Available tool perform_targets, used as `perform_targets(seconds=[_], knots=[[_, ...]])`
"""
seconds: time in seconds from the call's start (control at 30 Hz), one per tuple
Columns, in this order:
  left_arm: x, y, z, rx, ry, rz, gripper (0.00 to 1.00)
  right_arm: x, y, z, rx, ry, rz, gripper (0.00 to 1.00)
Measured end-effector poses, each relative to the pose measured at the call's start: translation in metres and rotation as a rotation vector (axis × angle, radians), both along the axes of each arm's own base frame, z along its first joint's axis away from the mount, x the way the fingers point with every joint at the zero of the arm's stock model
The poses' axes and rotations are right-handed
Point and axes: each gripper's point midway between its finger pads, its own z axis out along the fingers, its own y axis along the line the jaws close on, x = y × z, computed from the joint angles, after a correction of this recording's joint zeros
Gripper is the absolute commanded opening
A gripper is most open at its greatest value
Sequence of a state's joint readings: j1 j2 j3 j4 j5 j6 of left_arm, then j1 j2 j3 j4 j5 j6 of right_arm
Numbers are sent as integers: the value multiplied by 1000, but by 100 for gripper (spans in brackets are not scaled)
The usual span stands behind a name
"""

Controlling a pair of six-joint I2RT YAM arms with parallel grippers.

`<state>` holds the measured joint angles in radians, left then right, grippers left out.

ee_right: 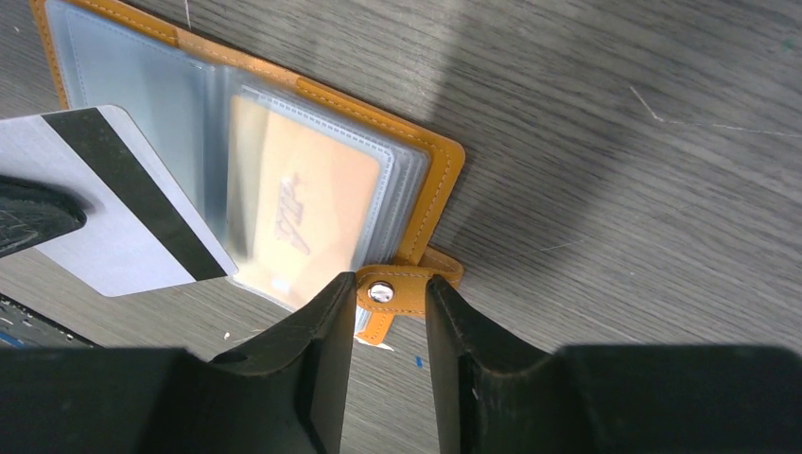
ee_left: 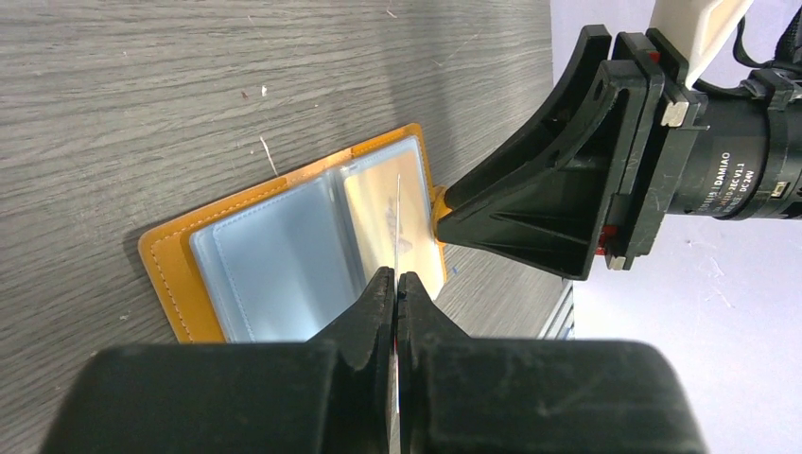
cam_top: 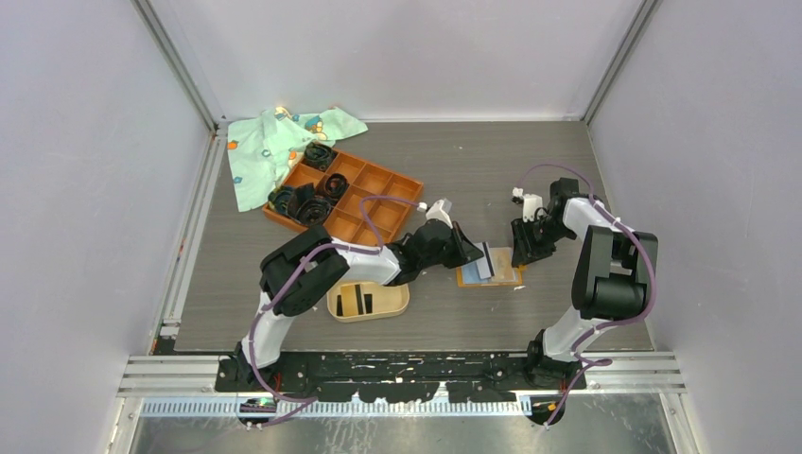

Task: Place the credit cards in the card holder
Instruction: Insert the credit card into the card holder.

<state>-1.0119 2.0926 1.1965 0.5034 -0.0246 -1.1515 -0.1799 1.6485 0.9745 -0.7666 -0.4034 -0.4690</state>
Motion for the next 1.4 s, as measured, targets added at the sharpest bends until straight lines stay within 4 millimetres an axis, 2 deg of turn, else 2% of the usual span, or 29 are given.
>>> perform_targets(seconds=[0.7,1.4], knots=[[-1,2,-4,-4,34,-9,0,0,0,-1,1,7,1,38],[-7,5,-18,23,92,-10,0,0,0,-1,1,12,3,37]])
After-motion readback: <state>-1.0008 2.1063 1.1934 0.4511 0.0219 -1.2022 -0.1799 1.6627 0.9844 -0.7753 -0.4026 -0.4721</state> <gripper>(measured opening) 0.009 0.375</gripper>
